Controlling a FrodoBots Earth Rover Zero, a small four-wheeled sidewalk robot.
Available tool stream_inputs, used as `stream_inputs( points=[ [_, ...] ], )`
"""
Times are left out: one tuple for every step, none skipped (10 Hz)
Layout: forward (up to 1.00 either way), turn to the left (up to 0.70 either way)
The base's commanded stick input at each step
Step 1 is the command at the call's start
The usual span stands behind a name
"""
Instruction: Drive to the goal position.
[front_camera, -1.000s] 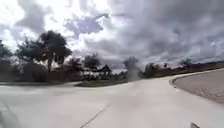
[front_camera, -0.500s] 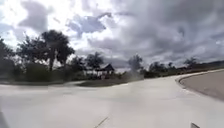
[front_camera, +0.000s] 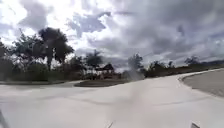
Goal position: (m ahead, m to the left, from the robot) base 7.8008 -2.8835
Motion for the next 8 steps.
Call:
stream_inputs(
  points=[
    [0.61,-0.15],
    [0.61,-0.15],
    [0.61,-0.15],
    [0.6,-0.15],
    [0.6,-0.15],
    [0.6,-0.15],
    [0.6,-0.15],
    [0.6,-0.15]
  ],
)
